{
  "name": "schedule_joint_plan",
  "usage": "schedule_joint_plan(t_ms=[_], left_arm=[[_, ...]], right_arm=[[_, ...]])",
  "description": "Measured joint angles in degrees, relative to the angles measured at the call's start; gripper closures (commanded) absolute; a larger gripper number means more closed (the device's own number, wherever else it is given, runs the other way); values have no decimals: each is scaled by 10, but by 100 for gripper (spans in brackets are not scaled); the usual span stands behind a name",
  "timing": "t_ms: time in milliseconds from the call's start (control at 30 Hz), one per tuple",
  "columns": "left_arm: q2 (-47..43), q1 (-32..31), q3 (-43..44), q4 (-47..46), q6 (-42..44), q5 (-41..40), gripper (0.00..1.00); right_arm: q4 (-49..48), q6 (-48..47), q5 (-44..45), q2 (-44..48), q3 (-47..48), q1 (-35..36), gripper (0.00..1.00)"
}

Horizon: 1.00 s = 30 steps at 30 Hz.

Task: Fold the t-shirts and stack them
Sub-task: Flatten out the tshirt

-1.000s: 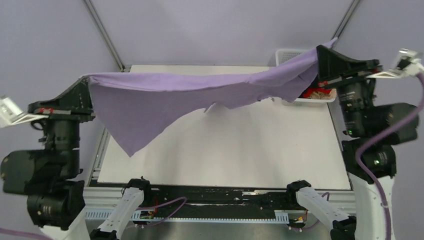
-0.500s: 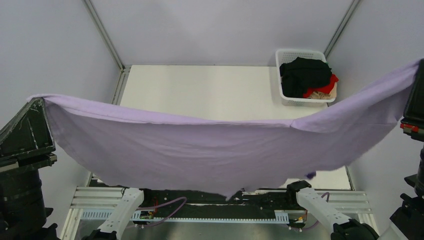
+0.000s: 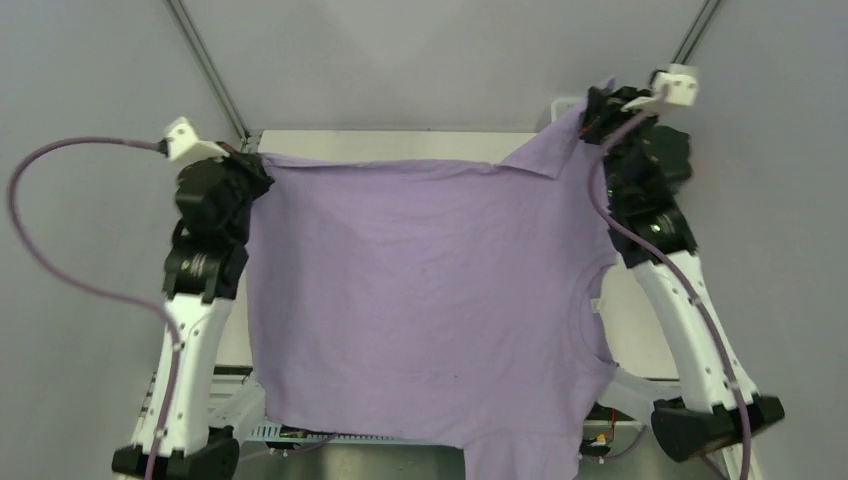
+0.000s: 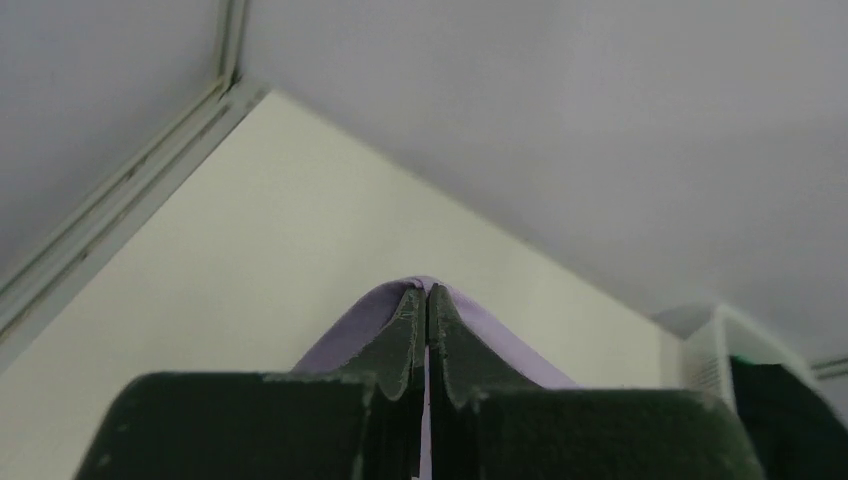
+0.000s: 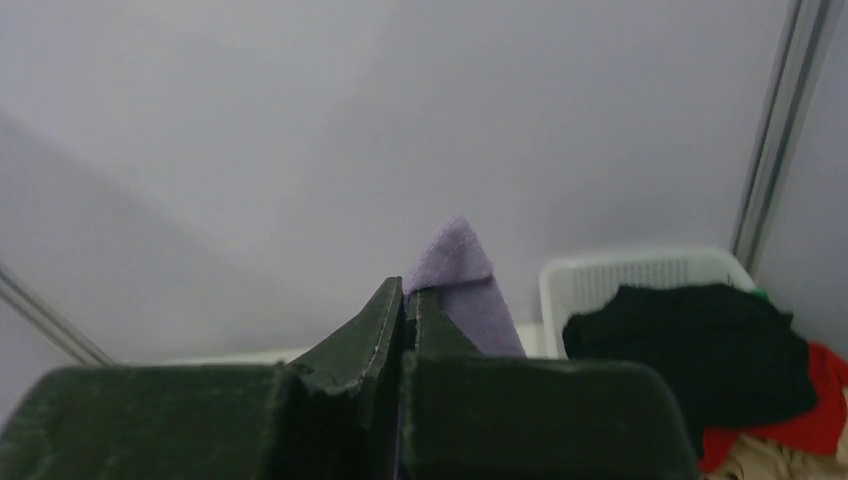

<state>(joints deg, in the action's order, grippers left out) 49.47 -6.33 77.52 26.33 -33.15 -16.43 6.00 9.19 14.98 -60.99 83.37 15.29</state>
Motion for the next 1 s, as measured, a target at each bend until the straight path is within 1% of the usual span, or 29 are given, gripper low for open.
schedule_joint_plan(t_ms=[67, 133, 200, 233, 267, 300, 333, 367, 400, 433, 467, 500, 533, 600, 667, 733, 800, 867, 933, 1000], left_arm=[[56, 0, -64, -10, -7, -34, 98], [140, 3, -106, -25, -13, -60, 93], [237, 11, -120, -36, -17, -73, 90], [287, 16, -119, -44, -17, -77, 84], [353, 23, -103, -46, -21, -79, 76], [412, 29, -82, -45, -24, -79, 48], [473, 36, -45, -38, -26, -76, 26], [537, 45, 1, -31, -26, -69, 7], [601, 54, 58, -25, -30, -59, 3], [643, 61, 98, -23, -28, -52, 1], [678, 68, 136, -17, -32, -46, 1], [705, 73, 177, -8, -35, -38, 0], [709, 77, 188, -6, -34, -35, 0], [705, 82, 210, 2, -32, -25, 0], [680, 84, 215, 1, -29, -10, 0], [636, 83, 192, -1, -29, 15, 0], [575, 82, 138, -15, -28, 50, 0], [505, 78, 62, -34, -29, 92, 0], [457, 75, 2, -50, -30, 129, 0], [428, 72, -52, -64, -30, 167, 0]], right_arm=[[-28, 1, 17, -55, -58, -2, 100], [-49, 7, 29, -124, -95, -8, 100], [-68, 23, 34, -219, -106, -18, 99], [-79, 31, 34, -264, -103, -22, 94], [-79, 41, 34, -320, -88, -28, 90], [-75, 51, 34, -387, -56, -33, 85], [-70, 60, 33, -443, -23, -37, 73], [-54, 67, 32, -508, 30, -41, 52], [-43, 72, 27, -559, 76, -43, 33], [-29, 78, 20, -602, 120, -45, 19], [-8, 78, 5, -645, 171, -47, 3], [4, 83, -3, -661, 195, -48, 0], [21, 82, -25, -671, 215, -50, 0], [32, 89, -50, -663, 221, -50, 0], [31, 101, -90, -625, 189, -50, 0], [33, 120, -124, -572, 136, -49, 0], [36, 143, -160, -518, 78, -49, 0], [35, 165, -196, -481, 33, -48, 0], [34, 187, -226, -466, 1, -44, 0], [34, 206, -249, -467, -21, -42, 0]])
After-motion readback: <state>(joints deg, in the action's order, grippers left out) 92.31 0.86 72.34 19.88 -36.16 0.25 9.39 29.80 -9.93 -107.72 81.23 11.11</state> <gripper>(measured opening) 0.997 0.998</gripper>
